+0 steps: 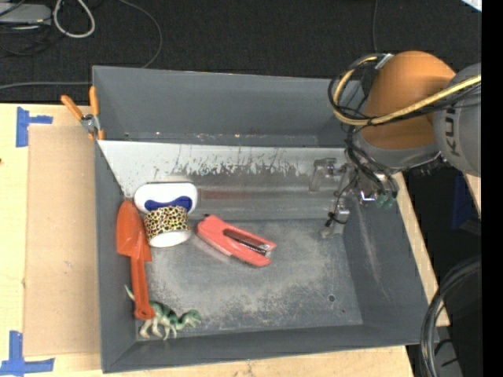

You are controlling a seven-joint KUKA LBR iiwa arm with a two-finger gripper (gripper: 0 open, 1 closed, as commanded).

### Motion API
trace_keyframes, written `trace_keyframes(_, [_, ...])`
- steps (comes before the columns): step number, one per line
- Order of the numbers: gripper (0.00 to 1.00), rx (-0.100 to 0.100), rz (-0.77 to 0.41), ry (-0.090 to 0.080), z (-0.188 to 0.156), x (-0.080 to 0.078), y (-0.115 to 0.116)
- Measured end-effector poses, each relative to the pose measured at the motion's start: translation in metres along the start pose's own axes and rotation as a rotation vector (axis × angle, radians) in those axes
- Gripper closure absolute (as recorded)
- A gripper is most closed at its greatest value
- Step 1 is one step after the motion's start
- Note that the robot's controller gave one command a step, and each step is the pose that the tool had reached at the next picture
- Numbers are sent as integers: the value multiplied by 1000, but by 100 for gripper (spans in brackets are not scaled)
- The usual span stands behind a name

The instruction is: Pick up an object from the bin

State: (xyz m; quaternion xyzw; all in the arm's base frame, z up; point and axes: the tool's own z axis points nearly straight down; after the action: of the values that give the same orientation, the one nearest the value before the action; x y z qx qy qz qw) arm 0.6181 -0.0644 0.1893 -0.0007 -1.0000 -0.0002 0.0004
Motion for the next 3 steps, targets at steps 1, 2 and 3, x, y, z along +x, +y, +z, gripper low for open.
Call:
trace_keyframes(1, [0,-2,-93,7,121,13,104])
trace_keyframes(2, [0,3,-65,-11,64,2,97])
trace_keyframes(3, [0,-1,-84,7,112,11,101])
